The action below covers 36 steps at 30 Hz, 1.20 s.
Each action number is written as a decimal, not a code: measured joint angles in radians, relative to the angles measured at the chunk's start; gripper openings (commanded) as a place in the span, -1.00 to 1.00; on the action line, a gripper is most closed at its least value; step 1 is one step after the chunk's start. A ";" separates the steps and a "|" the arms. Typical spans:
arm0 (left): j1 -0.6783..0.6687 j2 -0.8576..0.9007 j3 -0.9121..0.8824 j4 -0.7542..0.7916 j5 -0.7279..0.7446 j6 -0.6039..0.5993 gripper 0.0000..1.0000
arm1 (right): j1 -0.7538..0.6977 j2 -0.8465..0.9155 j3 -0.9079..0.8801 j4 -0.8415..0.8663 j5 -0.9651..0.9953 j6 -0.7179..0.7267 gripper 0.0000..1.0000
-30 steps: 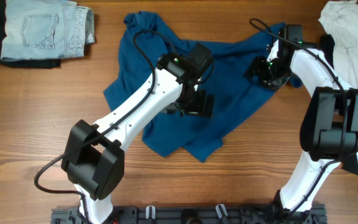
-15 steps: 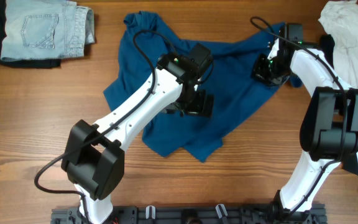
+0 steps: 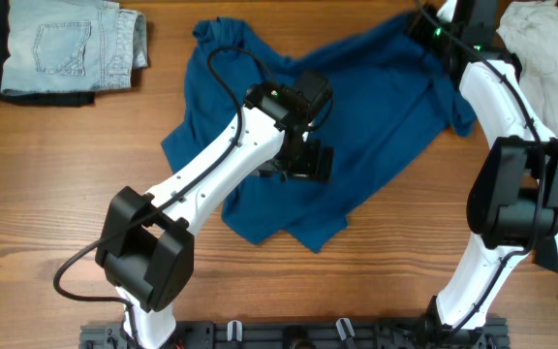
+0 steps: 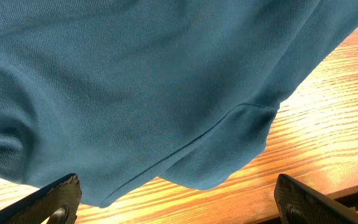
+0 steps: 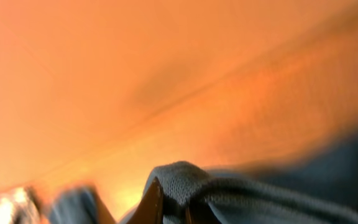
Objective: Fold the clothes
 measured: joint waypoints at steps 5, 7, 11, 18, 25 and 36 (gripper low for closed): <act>0.000 0.000 0.000 0.000 0.000 0.000 1.00 | -0.023 0.000 0.019 0.147 0.092 0.069 0.79; 0.000 0.000 0.000 0.000 0.000 0.000 1.00 | -0.040 0.000 0.019 0.155 0.126 0.077 0.99; 0.000 0.000 0.000 0.009 0.000 0.000 1.00 | -0.084 0.000 0.019 0.114 0.152 0.059 0.99; 0.000 0.000 0.000 0.018 0.001 0.000 0.99 | -0.156 0.000 0.043 -0.175 0.115 -0.033 0.99; -0.007 0.000 -0.001 -0.005 0.044 -0.003 0.03 | -0.191 -0.012 0.064 -0.479 0.025 -0.094 0.74; -0.177 0.049 -0.116 0.043 0.119 -0.014 -0.92 | -0.188 -0.028 0.035 -0.665 -0.021 -0.200 -0.69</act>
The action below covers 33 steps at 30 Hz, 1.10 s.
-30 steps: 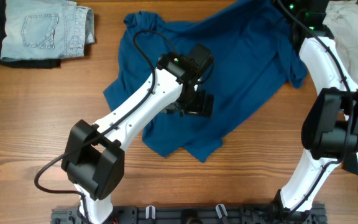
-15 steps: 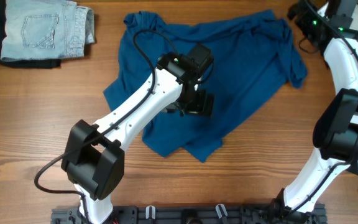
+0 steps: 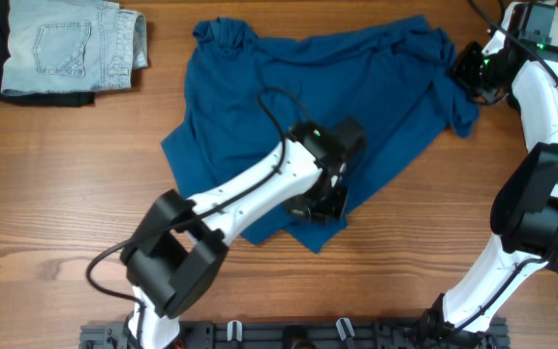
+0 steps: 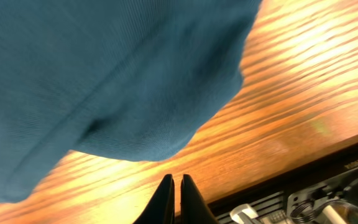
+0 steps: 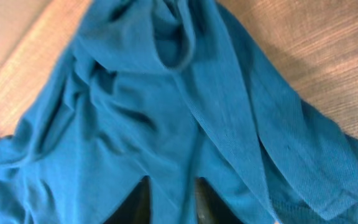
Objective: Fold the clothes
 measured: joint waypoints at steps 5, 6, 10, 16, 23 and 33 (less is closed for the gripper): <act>0.004 0.034 -0.029 0.014 0.020 -0.008 -0.92 | 0.002 0.000 -0.077 0.045 0.000 -0.005 -0.74; 0.005 0.039 -0.030 0.024 0.022 -0.008 -0.92 | 0.002 0.000 -0.093 0.062 0.000 -0.005 -0.74; 0.010 0.055 -0.030 0.060 0.026 -0.010 -0.92 | 0.008 0.000 -0.144 0.113 -0.003 -0.001 -0.74; 0.015 0.130 -0.030 0.067 0.032 -0.024 -0.92 | 0.044 0.000 -0.164 0.142 -0.004 0.007 -0.74; 0.024 0.176 -0.031 0.067 0.035 -0.031 -0.92 | 0.055 0.002 -0.164 0.150 0.011 0.014 -0.76; 0.021 0.165 -0.066 0.083 0.047 -0.054 -0.92 | 0.055 0.106 -0.164 0.142 0.086 0.031 -0.76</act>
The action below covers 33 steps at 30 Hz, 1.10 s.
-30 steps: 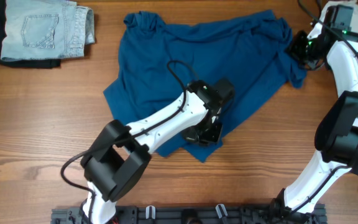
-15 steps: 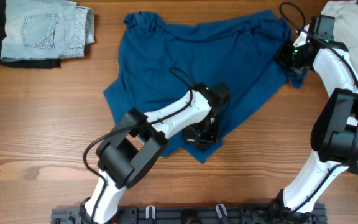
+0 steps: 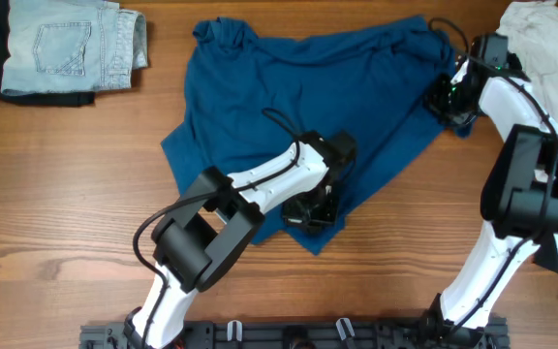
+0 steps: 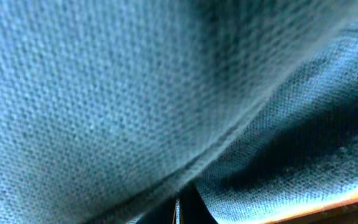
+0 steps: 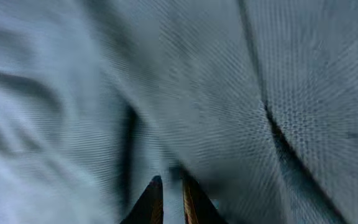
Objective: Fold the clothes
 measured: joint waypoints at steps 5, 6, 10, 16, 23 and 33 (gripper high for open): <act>0.000 -0.026 -0.065 0.005 0.042 -0.021 -0.92 | 0.003 0.001 0.004 -0.015 0.045 0.019 -0.79; 0.000 -0.029 -0.074 0.006 0.051 -0.022 -0.92 | 0.004 0.001 0.005 -0.020 0.055 0.022 -0.83; 0.000 -0.031 -0.091 -0.011 0.071 -0.023 -0.92 | 0.007 0.001 0.014 -0.064 0.104 0.039 -0.91; 0.021 -0.024 -0.117 -0.125 0.053 -0.024 -0.91 | 0.007 0.000 0.032 -0.172 0.143 0.076 -0.92; 0.118 -0.016 -0.129 -0.224 -0.061 -0.053 -0.92 | 0.007 -0.008 0.037 -0.377 0.182 0.124 -0.92; 0.366 -0.018 -0.135 -0.278 -0.221 -0.075 -0.92 | 0.007 -0.009 0.017 -0.576 0.266 0.237 -0.92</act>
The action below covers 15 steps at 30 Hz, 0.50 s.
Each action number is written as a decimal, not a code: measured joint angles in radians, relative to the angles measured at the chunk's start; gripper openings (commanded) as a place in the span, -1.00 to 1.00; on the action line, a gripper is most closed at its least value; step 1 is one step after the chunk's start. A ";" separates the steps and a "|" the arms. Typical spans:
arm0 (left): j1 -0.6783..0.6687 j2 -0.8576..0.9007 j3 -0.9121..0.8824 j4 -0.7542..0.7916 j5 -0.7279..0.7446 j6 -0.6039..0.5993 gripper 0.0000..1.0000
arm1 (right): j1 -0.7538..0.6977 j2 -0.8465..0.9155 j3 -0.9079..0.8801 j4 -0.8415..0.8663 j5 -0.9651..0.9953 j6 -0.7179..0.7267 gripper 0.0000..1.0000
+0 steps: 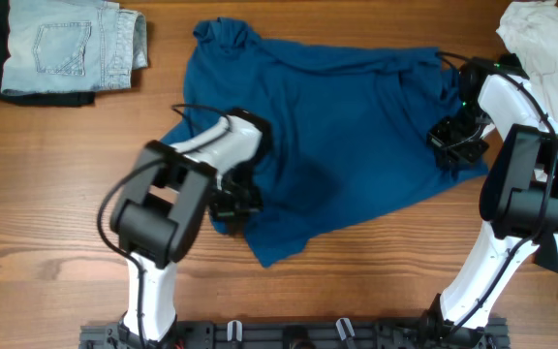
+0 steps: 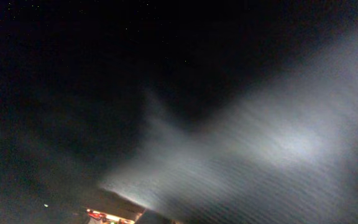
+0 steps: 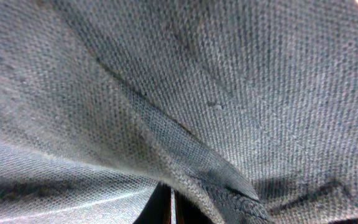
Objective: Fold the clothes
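A blue shirt (image 1: 337,126) lies spread on the wooden table (image 1: 46,194), its lower corner pointing toward the front edge. My left gripper (image 1: 232,206) sits at the shirt's lower-left edge. In the left wrist view dark shirt fabric (image 2: 278,143) covers the lens and hides the fingers. My right gripper (image 1: 451,147) is at the shirt's right edge. In the right wrist view the gripper (image 3: 169,208) is shut, with a ridge of shirt fabric (image 3: 229,93) pinched at its tips.
Folded light jeans (image 1: 71,44) rest on a dark garment at the back left. A pale crumpled garment (image 1: 550,48) lies at the back right, close to the right arm. Bare wood shows along the left and front.
My left gripper moved left from the shirt's lower middle to its lower-left edge, and the hem shifted with it. My right gripper moved toward the front along the right edge, and the shirt lies flatter and wider.
At first the left gripper hovered open over the bunched shirt while the right held its far right corner. Then the left stood shut near the lower hem and the right had let go. Both then pressed into the fabric, and now the shirt is spread wider.
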 measured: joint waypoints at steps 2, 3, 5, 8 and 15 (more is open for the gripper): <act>0.056 -0.006 -0.002 0.018 -0.016 -0.001 -0.92 | 0.002 0.000 -0.010 -0.021 0.006 0.010 -0.92; 0.082 -0.010 -0.002 0.024 -0.019 0.000 -0.92 | 0.005 -0.001 -0.015 -0.025 0.009 0.011 -0.92; 0.138 -0.023 -0.003 0.038 -0.026 0.000 -0.92 | 0.014 -0.006 -0.028 -0.024 0.019 0.016 -0.91; 0.211 -0.048 -0.004 0.063 -0.033 0.000 -0.92 | 0.041 -0.028 -0.071 -0.014 0.041 0.031 -0.92; 0.317 -0.140 -0.006 0.152 -0.057 0.002 -0.92 | 0.118 -0.073 -0.175 -0.019 0.078 0.086 -0.92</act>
